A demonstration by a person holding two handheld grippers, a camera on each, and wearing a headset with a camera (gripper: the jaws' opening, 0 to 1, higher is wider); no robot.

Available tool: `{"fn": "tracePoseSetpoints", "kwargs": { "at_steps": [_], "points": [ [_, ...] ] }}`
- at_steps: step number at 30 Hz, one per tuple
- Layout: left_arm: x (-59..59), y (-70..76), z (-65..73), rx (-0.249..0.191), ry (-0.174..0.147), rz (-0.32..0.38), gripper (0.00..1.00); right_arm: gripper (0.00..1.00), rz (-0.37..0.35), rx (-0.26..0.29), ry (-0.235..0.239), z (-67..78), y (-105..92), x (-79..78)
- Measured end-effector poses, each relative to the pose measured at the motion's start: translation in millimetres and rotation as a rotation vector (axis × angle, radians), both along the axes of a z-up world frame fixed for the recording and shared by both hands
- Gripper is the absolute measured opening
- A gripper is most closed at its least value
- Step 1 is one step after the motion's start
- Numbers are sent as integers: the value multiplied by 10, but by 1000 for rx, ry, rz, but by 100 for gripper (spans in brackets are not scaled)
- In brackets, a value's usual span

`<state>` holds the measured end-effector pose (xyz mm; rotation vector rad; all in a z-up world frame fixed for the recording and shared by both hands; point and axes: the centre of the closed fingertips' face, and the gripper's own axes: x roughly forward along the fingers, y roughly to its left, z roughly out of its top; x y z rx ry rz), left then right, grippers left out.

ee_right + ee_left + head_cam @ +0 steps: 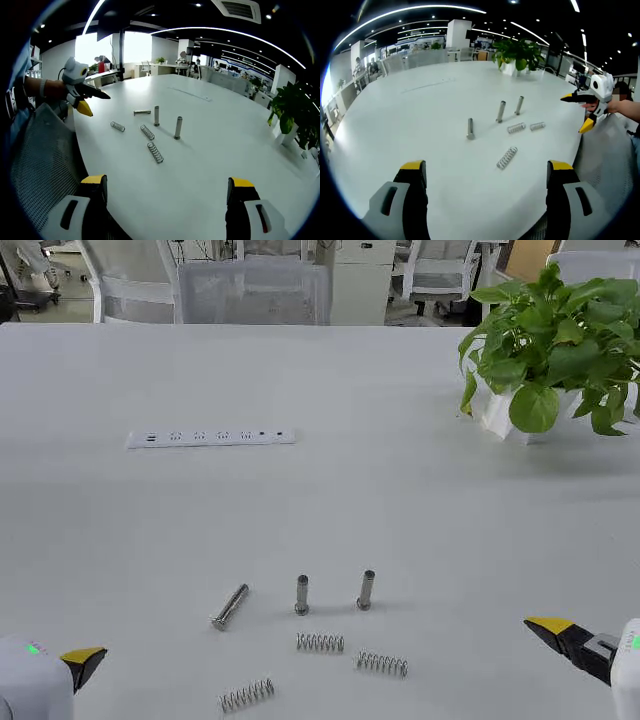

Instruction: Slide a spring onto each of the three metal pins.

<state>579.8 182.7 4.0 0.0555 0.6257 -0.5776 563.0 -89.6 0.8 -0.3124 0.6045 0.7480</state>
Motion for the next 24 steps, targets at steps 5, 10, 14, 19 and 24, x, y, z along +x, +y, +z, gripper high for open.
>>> {"fn": "tracePoseSetpoints", "kwargs": {
  "at_steps": [5,10,14,19,24],
  "points": [
    [-15,-4,-19,0,8,-3,99,100,-5,8,-3,18,-7,-1],
    [-31,-14,-20,0,15,-11,99,100,-5,1,-6,26,-19,11],
    [1,-18,-50,-20,43,2,99,100,-22,43,-11,84,12,41],
    [69,-63,-76,-16,65,-16,99,100,-21,52,-3,62,45,36],
    [212,-94,-72,-13,82,-34,99,100,-11,59,13,37,81,12]
  ]
}}
